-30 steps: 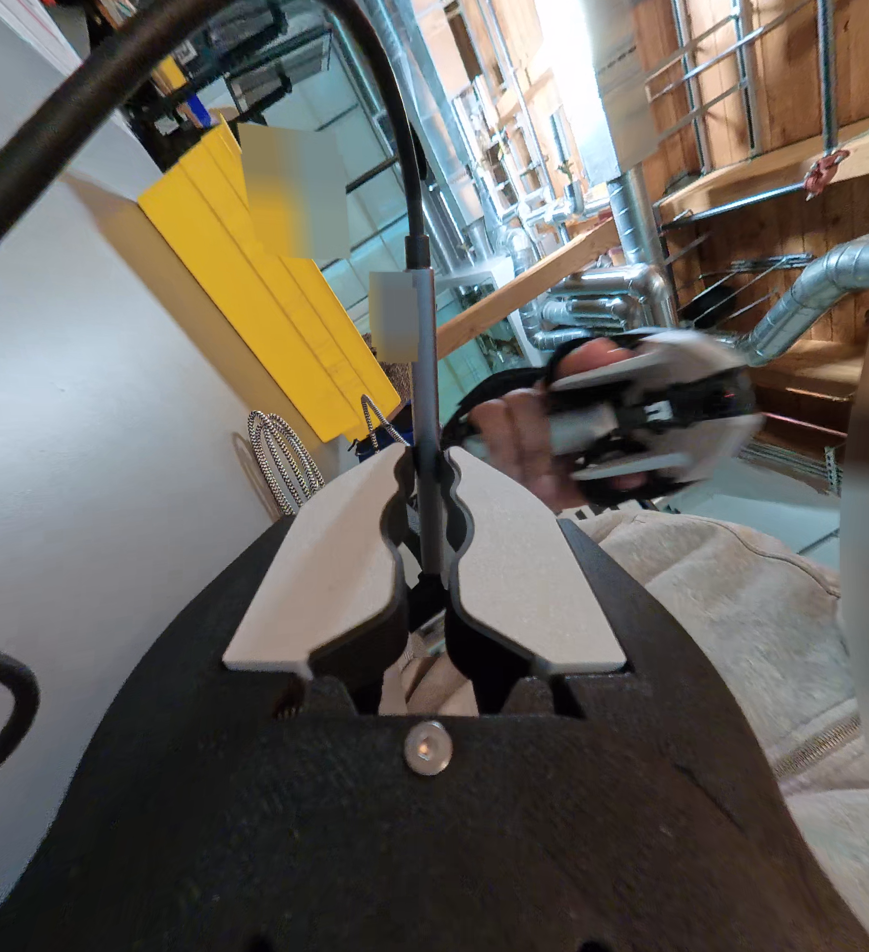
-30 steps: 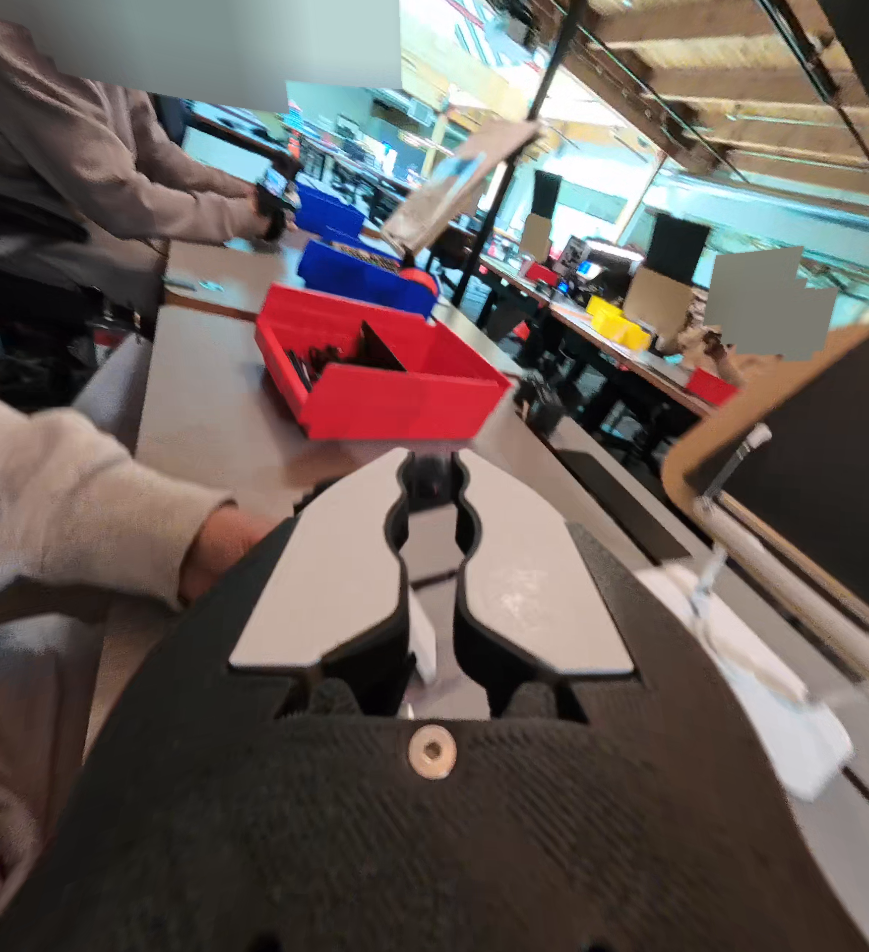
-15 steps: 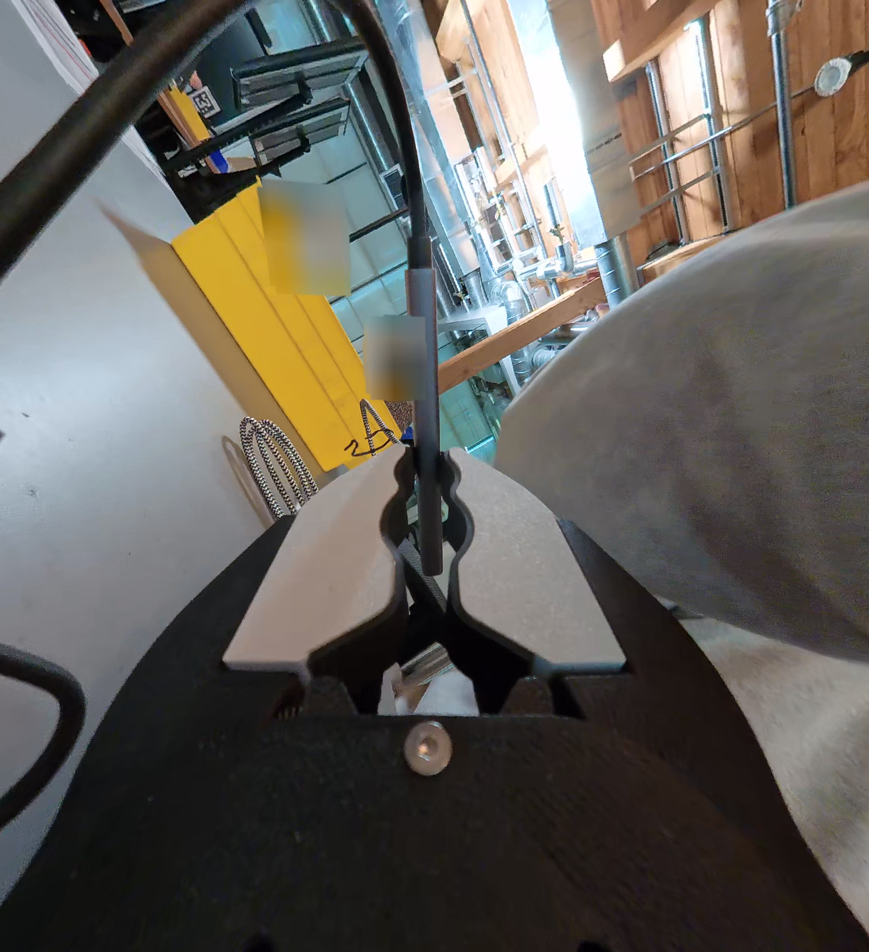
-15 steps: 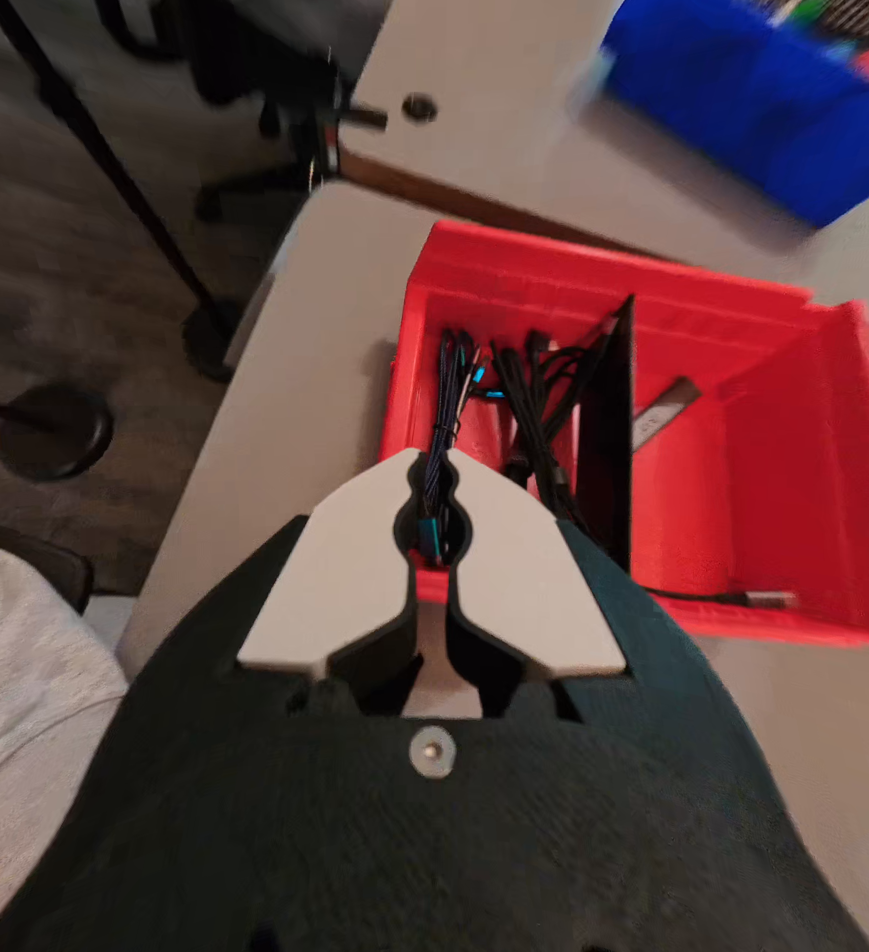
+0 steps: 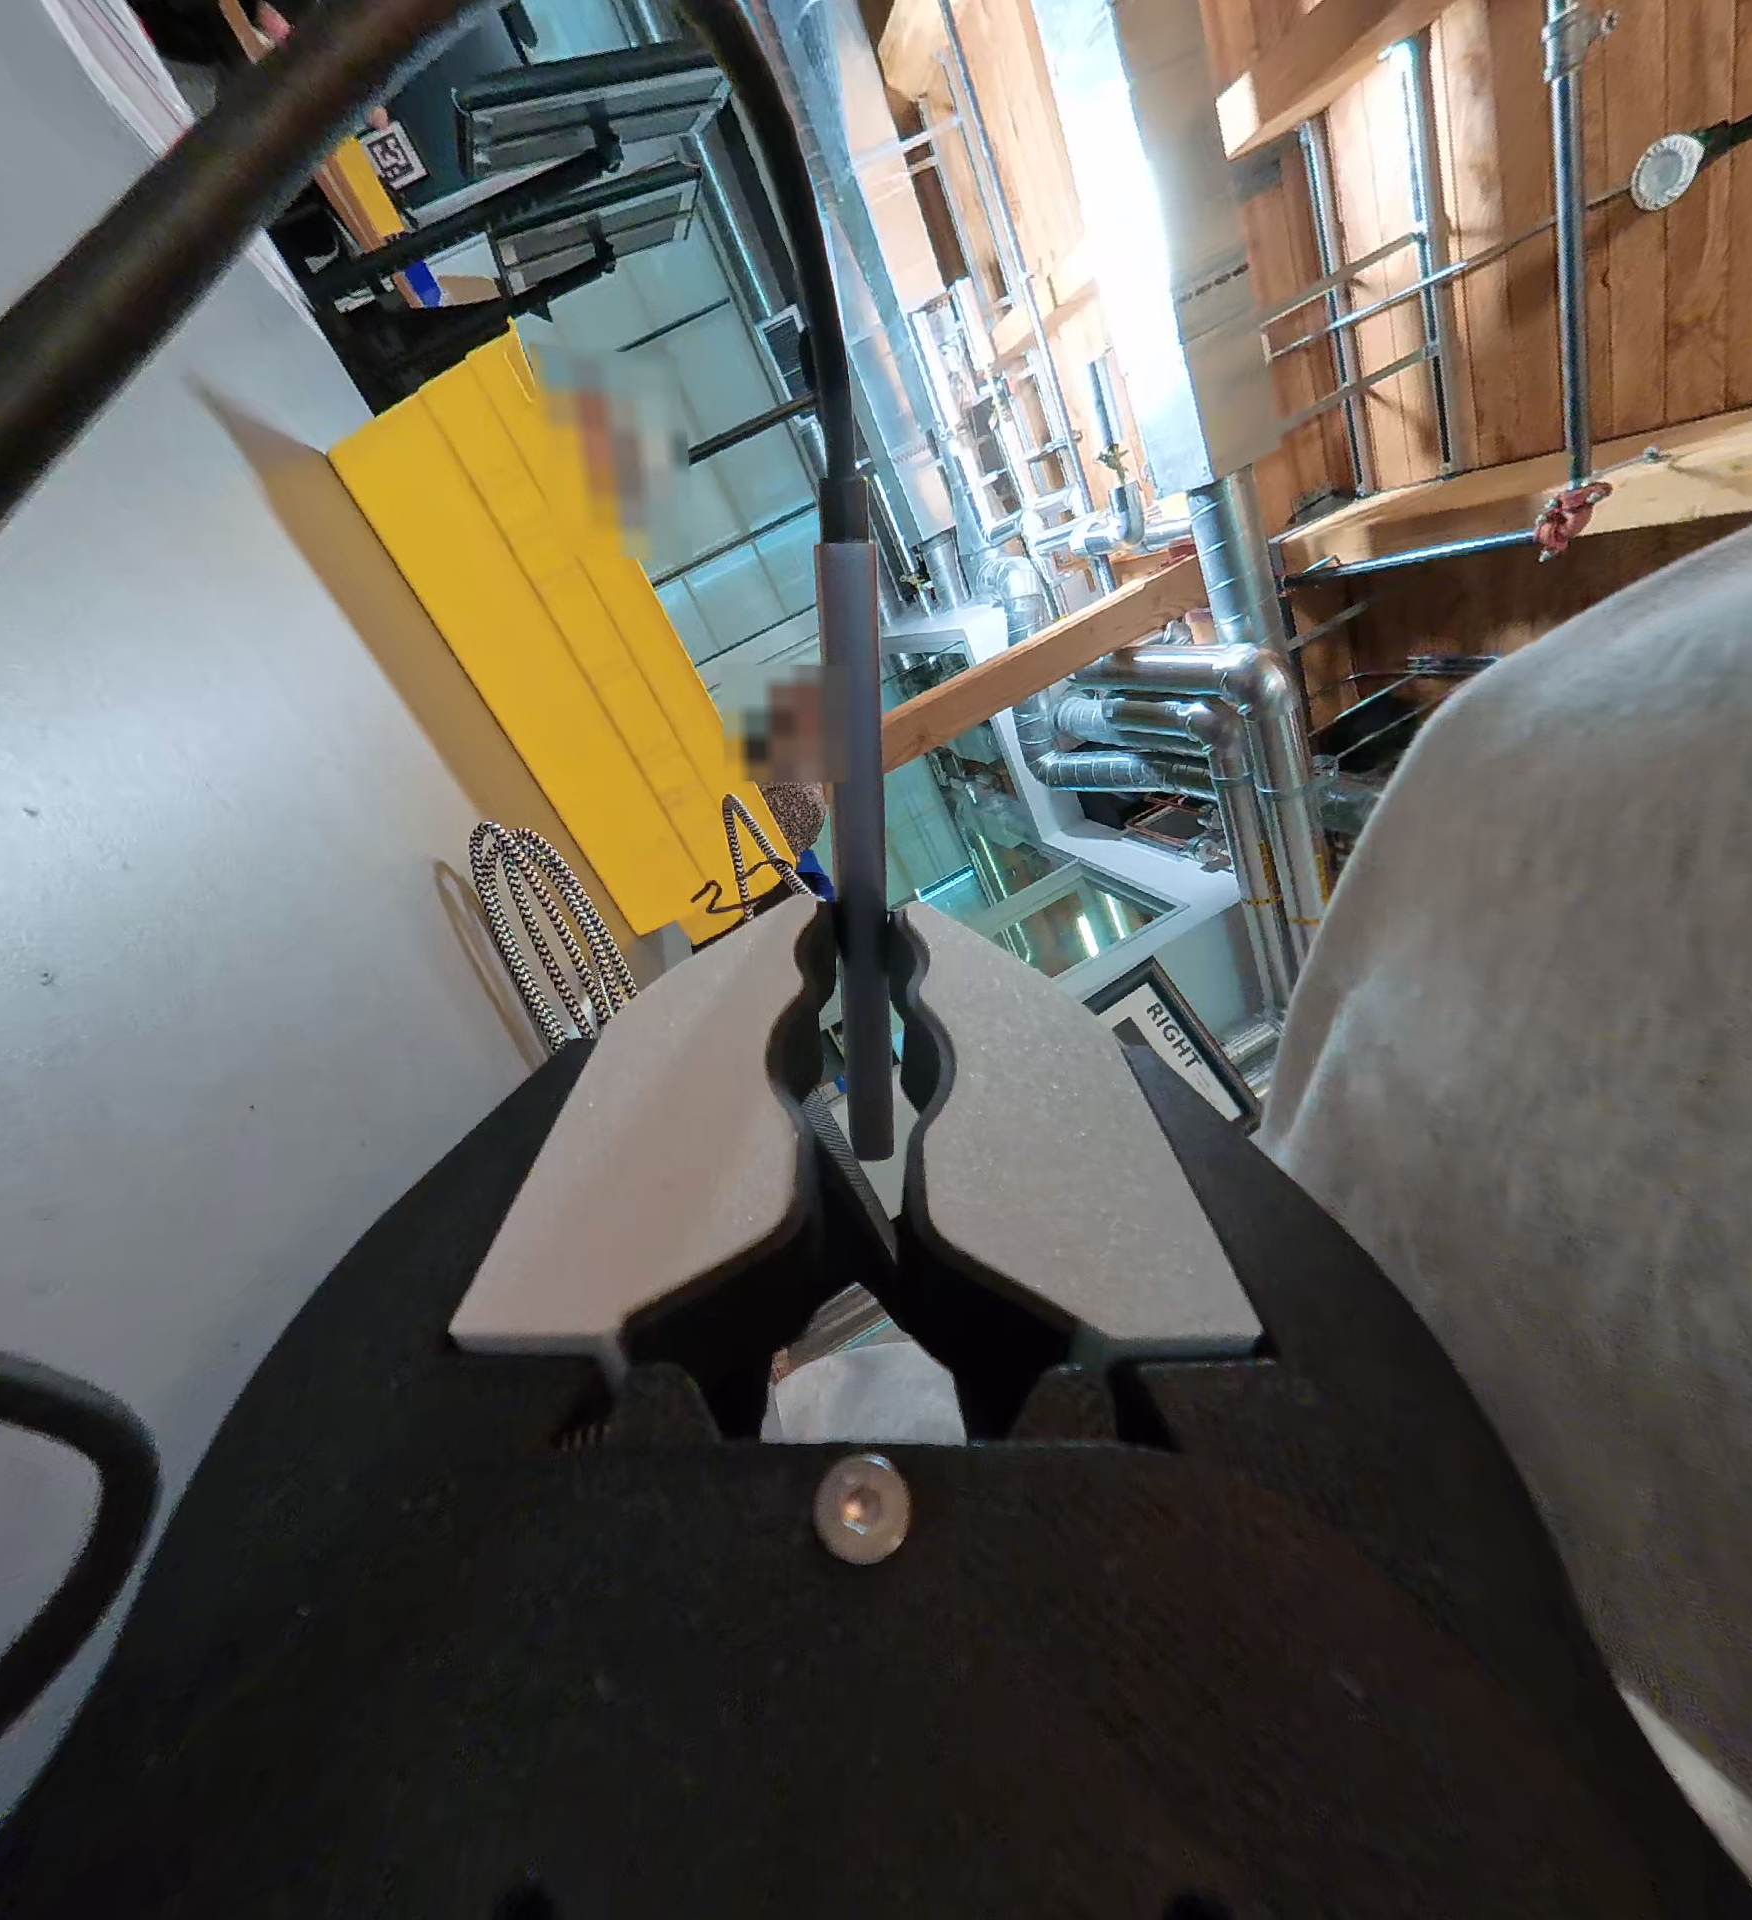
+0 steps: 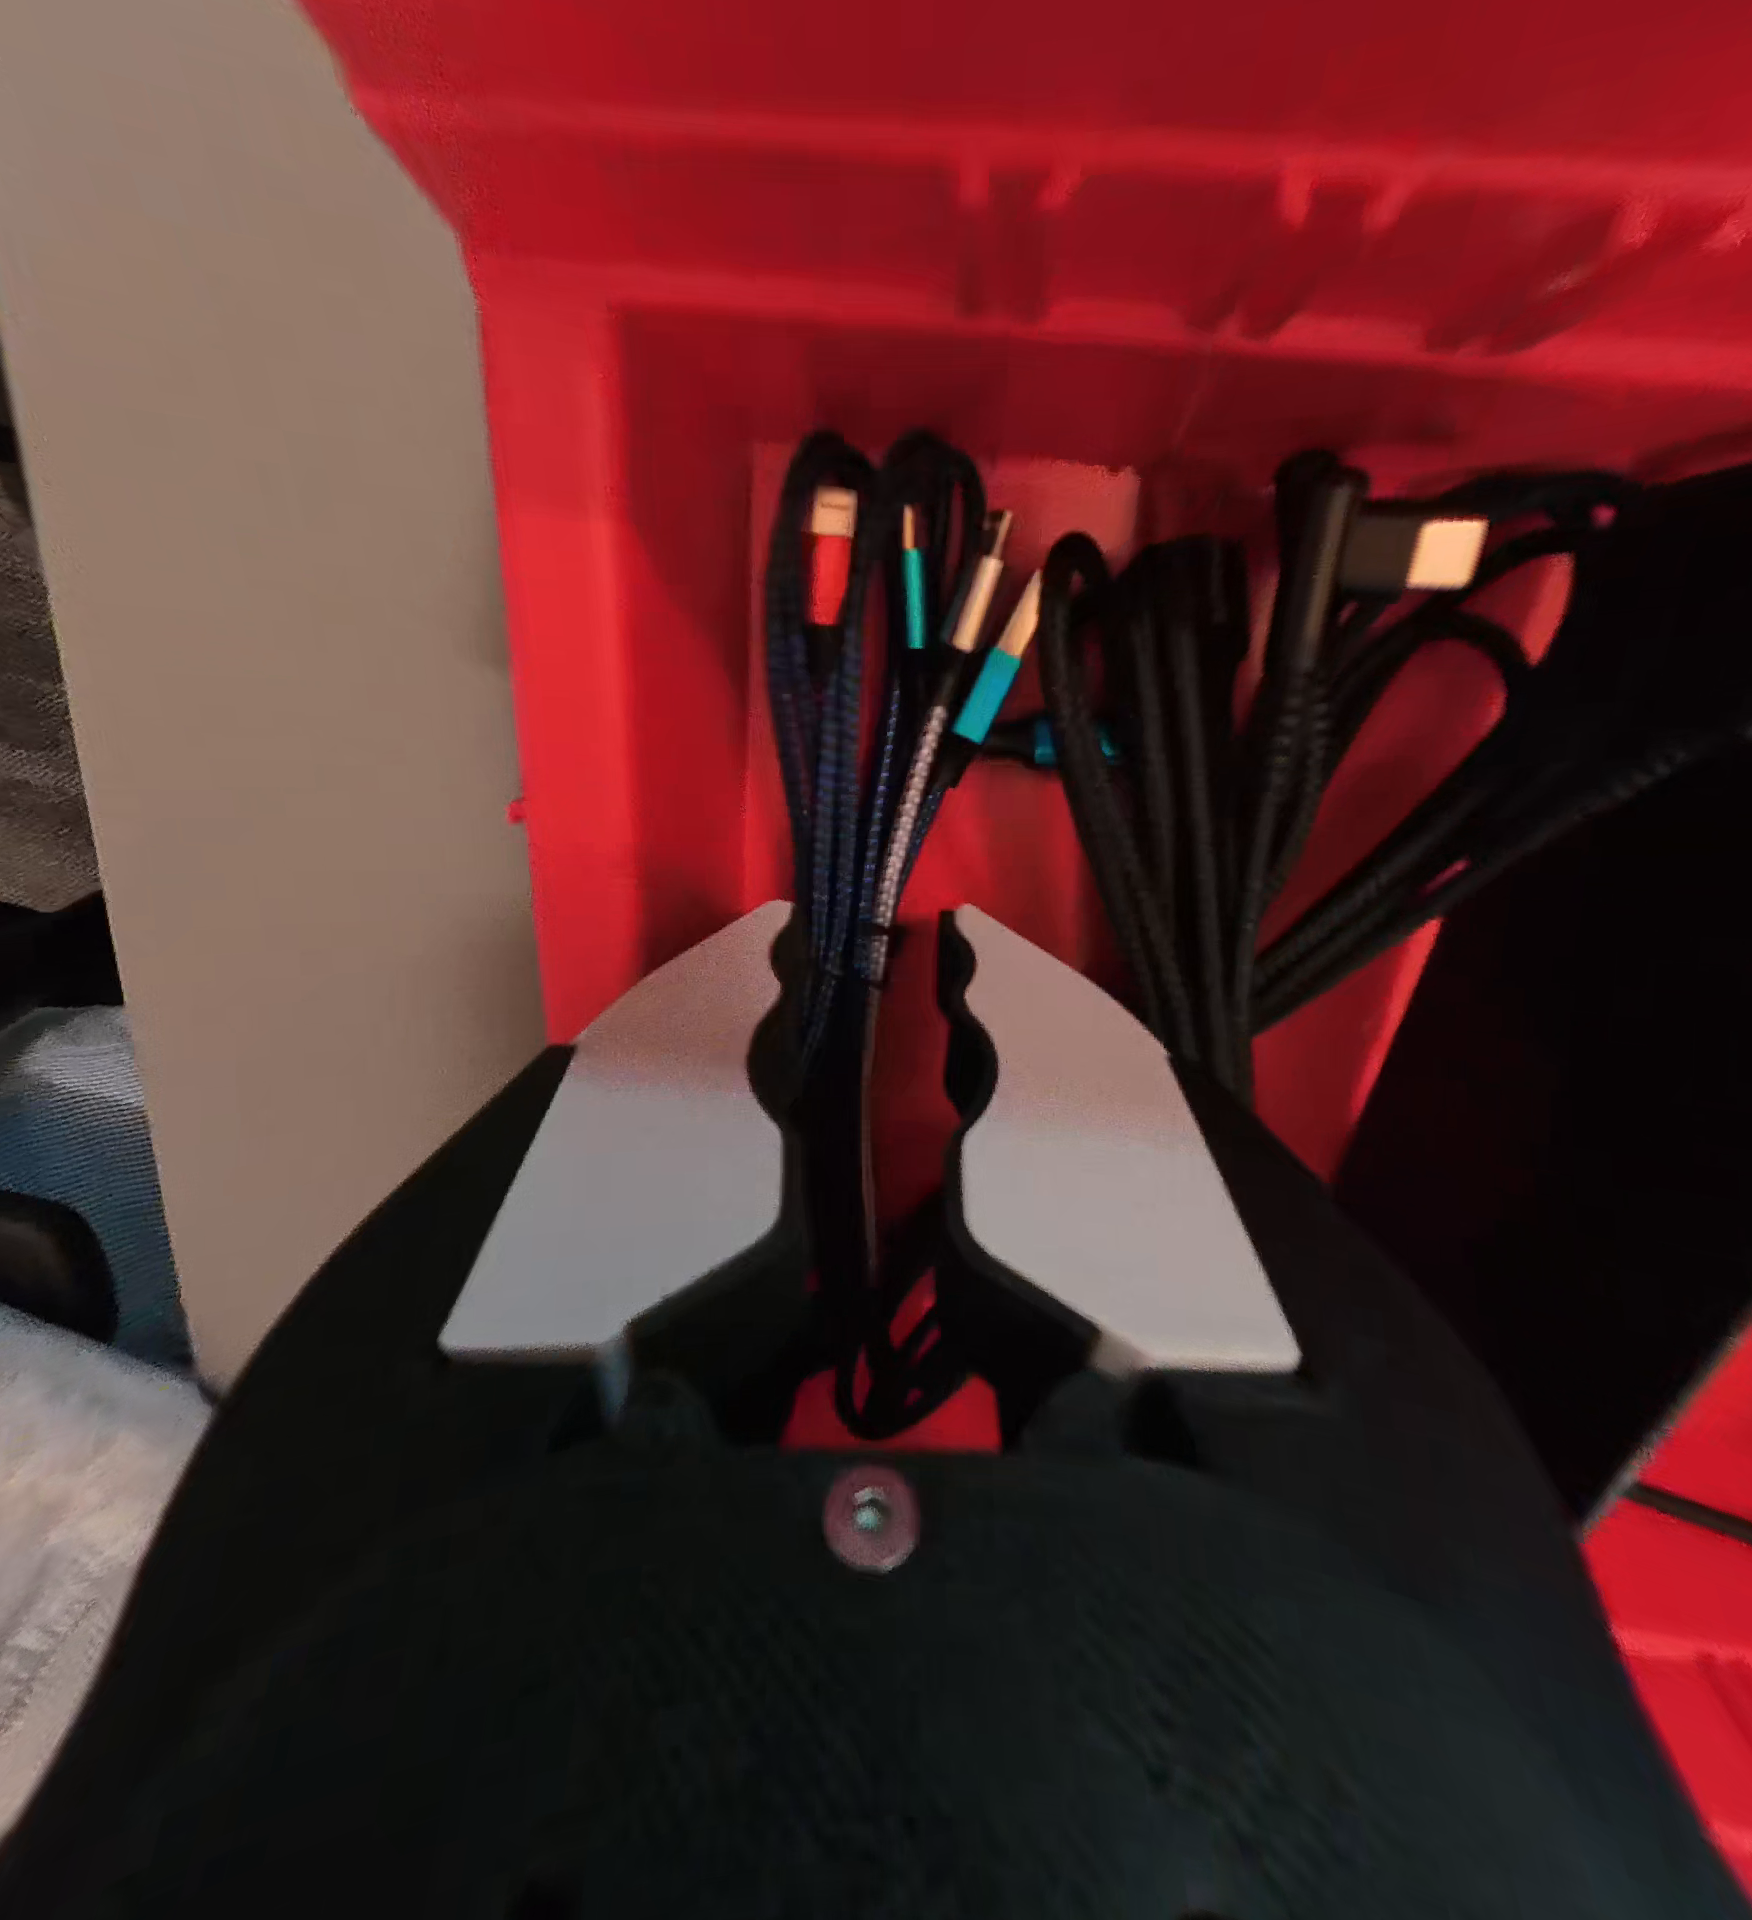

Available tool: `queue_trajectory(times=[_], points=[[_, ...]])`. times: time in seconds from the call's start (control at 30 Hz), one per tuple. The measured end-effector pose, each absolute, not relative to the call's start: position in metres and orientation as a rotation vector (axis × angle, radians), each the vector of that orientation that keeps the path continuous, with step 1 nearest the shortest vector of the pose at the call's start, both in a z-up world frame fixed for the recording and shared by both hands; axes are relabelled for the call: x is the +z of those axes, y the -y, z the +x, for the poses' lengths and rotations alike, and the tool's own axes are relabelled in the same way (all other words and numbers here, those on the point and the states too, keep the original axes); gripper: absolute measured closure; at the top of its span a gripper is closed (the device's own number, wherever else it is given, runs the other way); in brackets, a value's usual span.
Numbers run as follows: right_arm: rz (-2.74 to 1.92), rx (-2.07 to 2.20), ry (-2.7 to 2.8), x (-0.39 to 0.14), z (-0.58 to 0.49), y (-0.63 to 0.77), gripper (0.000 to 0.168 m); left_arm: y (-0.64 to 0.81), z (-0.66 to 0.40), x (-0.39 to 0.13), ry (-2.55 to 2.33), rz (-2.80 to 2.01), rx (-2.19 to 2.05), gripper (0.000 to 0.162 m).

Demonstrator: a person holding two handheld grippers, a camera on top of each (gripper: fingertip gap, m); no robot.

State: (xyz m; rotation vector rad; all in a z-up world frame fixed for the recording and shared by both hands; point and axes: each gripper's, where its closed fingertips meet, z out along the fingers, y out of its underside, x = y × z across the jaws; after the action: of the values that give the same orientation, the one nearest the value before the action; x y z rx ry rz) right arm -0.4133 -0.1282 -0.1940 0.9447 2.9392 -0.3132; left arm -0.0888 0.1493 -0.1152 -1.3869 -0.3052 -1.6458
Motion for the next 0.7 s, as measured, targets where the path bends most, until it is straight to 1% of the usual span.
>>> queue_trajectory(times=[0.03,0.1,0.13,0.23,0.37,0.47,0.7], points=[[0.959,-0.282,-2.915,-0.198,-0.412,0.128,0.139,-0.149,-0.089,-0.115,0.306,-1.386,-1.648,0.154],[0.979,-0.254,-2.865,-0.203,-0.411,0.130,0.142,-0.149,-0.089,-0.115,0.307,-1.388,-1.649,0.154],[0.982,-0.258,-2.839,-0.205,-0.410,0.132,0.148,-0.150,-0.089,-0.116,0.306,-1.389,-1.650,0.154],[0.978,-0.300,-2.814,-0.204,-0.409,0.136,0.153,-0.150,-0.088,-0.116,0.305,-1.394,-1.649,0.154],[0.963,-0.428,-2.868,-0.184,-0.415,0.136,0.157,-0.149,-0.087,-0.116,0.303,-1.394,-1.652,0.154],[0.971,-0.646,-2.842,-0.147,-0.415,0.138,0.158,-0.149,-0.086,-0.116,0.298,-1.398,-1.654,0.154],[0.972,-1.111,-2.773,-0.039,-0.382,0.102,0.158,-0.148,-0.086,-0.115,0.299,-1.395,-1.654,0.154]])
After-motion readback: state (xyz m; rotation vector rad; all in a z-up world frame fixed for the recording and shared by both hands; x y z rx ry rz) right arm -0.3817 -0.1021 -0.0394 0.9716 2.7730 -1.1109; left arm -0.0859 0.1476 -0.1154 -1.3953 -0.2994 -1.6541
